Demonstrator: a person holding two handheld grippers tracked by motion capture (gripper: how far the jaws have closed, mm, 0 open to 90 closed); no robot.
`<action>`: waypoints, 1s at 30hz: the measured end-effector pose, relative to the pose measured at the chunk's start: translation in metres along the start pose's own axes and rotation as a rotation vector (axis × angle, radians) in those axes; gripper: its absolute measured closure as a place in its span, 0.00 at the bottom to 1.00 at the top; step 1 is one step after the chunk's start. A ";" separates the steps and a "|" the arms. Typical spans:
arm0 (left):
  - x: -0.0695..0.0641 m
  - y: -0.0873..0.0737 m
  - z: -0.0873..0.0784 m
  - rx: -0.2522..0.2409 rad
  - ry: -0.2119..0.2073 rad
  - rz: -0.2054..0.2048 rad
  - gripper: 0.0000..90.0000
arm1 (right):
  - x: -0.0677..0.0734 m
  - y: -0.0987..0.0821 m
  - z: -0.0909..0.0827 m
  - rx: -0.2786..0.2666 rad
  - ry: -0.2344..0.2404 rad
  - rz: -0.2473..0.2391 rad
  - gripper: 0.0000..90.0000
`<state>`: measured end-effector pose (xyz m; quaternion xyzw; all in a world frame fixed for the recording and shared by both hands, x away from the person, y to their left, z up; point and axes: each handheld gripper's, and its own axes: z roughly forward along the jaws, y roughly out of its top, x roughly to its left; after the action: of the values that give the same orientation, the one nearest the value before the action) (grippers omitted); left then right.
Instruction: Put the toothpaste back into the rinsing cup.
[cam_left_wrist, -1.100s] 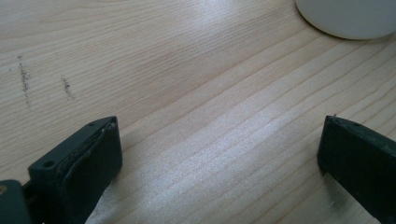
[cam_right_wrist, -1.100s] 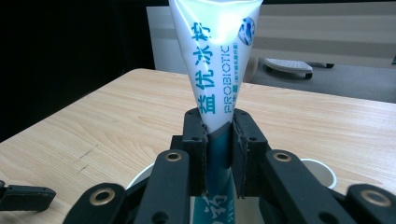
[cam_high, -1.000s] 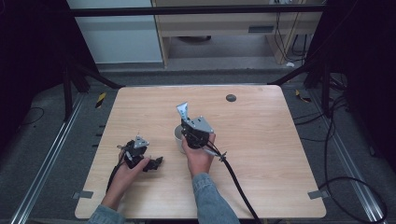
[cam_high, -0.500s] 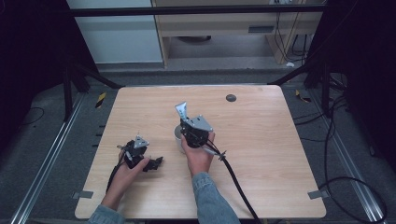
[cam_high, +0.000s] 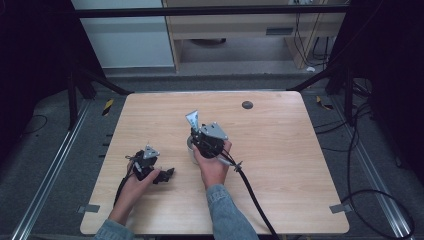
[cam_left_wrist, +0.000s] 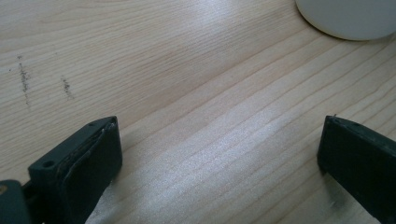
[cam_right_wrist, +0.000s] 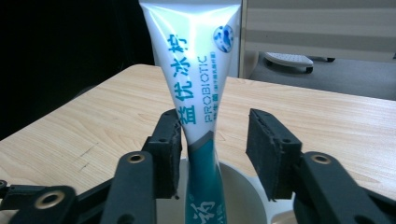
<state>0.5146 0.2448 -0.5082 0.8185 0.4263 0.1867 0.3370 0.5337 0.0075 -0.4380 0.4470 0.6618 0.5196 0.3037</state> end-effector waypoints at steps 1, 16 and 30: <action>0.000 0.000 0.000 0.000 0.000 0.000 0.00 | 0.000 0.000 0.000 0.004 -0.001 0.001 0.59; 0.000 0.000 0.000 0.000 0.001 -0.001 0.00 | 0.000 0.009 -0.013 0.038 0.023 0.004 0.40; 0.000 0.000 0.000 0.000 0.000 0.000 0.00 | -0.002 0.013 -0.023 0.058 0.039 -0.012 0.33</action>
<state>0.5145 0.2446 -0.5083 0.8185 0.4262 0.1868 0.3370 0.5186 -0.0031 -0.4190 0.4411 0.6851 0.5071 0.2809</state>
